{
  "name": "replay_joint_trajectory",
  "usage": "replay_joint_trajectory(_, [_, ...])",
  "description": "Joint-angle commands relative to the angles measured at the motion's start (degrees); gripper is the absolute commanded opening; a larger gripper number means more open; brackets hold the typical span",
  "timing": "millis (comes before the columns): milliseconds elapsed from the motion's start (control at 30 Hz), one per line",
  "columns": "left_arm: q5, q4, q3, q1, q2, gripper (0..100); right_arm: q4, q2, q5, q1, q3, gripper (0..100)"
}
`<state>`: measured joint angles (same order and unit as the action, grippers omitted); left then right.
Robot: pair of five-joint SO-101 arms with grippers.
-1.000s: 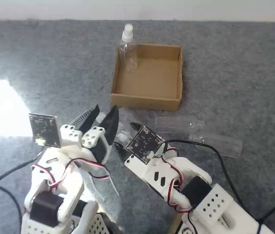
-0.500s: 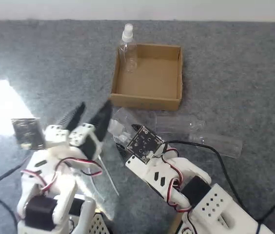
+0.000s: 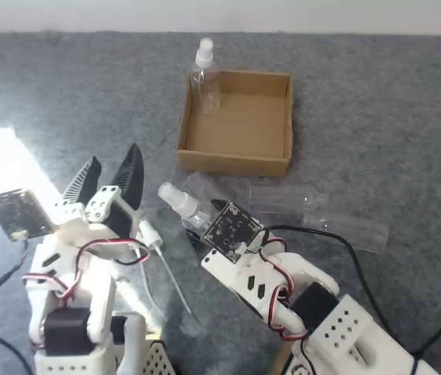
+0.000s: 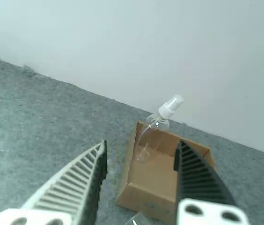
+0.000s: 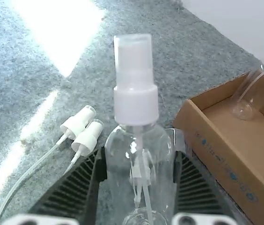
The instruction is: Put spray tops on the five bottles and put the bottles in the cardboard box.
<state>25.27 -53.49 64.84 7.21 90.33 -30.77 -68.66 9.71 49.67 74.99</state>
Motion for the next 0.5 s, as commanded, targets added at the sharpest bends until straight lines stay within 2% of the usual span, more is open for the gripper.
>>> replay_joint_trajectory(0, [0.7,3.9,1.8,1.6,0.4,22,1.1,-4.0,0.4,-1.3,-0.6,11.1])
replay_joint_trajectory(233, [0.7,4.0,3.1,0.8,0.4,22,-2.5,-16.1,0.7,-1.3,2.5,11.1])
replay_joint_trajectory(467, [-1.8,1.8,3.6,-7.4,0.4,22,-2.7,-21.0,0.6,-1.2,5.0,11.1])
